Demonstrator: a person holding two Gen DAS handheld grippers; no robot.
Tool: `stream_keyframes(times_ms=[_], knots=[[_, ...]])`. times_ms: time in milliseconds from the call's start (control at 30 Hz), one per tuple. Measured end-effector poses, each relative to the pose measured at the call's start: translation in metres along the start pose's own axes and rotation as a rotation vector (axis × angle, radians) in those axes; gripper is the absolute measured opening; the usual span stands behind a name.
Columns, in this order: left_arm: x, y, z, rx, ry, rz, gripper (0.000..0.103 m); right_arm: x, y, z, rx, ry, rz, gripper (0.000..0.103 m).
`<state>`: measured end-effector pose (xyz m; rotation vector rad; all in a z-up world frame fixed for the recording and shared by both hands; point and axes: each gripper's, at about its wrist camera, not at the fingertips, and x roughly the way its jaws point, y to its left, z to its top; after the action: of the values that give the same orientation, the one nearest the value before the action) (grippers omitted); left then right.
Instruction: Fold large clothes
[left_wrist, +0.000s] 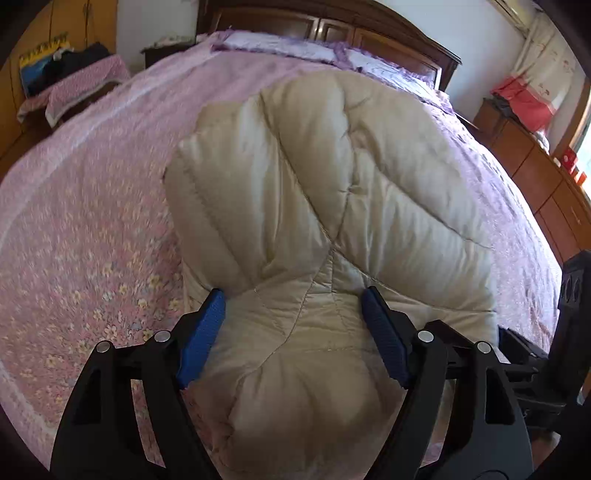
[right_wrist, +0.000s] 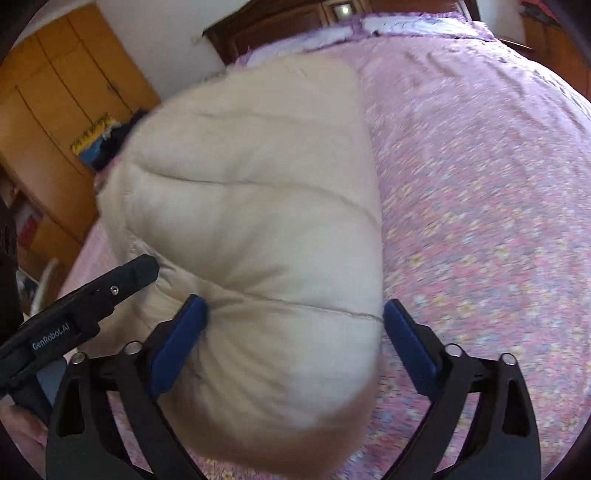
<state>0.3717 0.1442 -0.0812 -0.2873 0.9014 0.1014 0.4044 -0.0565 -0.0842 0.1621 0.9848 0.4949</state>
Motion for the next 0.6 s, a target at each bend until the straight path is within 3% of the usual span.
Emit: stream_keyframes(times_ms=[133,367,533,600], knots=[[0.02,-0.001,-0.003,0.023,-0.006,0.001,0.081,0.019,-0.007,-0.009,0.049,0.011,0.008,0.097],[0.041,-0.002,-0.01,0.009,-0.032,-0.017,0.082,0.025,-0.003,-0.016,-0.008,0.014,-0.06,0.097],[0.039,-0.007,-0.012,0.024,-0.041,-0.008,0.082,0.027,0.007,-0.021,-0.038,-0.001,-0.105,0.097],[0.024,-0.005,-0.011,0.03,-0.035,-0.038,0.082,0.024,0.009,-0.021,-0.029,-0.009,-0.087,0.098]])
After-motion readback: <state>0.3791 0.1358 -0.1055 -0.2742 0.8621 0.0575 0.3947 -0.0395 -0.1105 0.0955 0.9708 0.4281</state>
